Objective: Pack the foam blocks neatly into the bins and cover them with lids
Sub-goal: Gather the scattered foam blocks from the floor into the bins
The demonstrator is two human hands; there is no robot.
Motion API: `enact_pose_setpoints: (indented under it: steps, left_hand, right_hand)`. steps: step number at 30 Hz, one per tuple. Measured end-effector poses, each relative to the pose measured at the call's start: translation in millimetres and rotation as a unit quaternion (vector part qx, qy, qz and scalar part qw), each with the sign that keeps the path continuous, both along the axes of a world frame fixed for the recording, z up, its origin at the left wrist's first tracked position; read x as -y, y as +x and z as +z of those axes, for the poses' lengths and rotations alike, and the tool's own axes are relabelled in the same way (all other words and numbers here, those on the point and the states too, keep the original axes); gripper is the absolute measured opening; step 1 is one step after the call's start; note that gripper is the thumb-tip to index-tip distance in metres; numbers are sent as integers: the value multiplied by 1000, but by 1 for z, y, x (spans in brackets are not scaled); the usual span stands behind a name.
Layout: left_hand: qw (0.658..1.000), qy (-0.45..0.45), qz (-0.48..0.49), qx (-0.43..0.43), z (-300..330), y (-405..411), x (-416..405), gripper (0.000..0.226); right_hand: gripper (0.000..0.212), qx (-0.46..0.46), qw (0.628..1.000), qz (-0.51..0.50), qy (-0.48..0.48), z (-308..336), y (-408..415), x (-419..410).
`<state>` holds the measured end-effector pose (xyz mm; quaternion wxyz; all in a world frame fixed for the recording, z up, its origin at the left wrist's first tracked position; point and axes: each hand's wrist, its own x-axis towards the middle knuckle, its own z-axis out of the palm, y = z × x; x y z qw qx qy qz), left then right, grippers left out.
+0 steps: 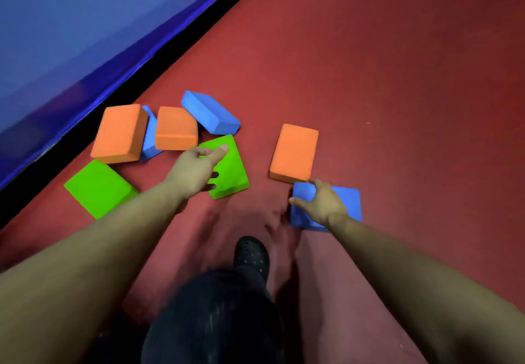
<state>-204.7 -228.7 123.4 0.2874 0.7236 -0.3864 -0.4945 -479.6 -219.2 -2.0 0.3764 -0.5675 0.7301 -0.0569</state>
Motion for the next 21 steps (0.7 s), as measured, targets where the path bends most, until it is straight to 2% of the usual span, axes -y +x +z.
enact_pose_setpoints:
  steps: [5,8,9,11,14,21]
  left_hand:
    - [995,88,2,-36,-136,-44,49,61]
    - [994,100,-35,-33,-210,-54,79,104]
    - [993,102,-47,-27,-231,-57,89,111]
    - [989,124,-72,-18,-254,-66,105,106]
    - [992,99,-71,14,-285,-81,131,89]
    - [987,126,-89,45,-336,-119,164,105]
  right_hand:
    - [102,-86,995,-32,51,-79,-35,35]
    - [112,-124,990,-8,65,-118,-48,66]
    - [115,-135,988,12,69,-131,-50,75]
    - [121,-150,984,50,77,-151,-51,90]
    - [125,-158,979,89,90,-173,-48,101]
    - [114,-159,982,84,64,-191,-52,98]
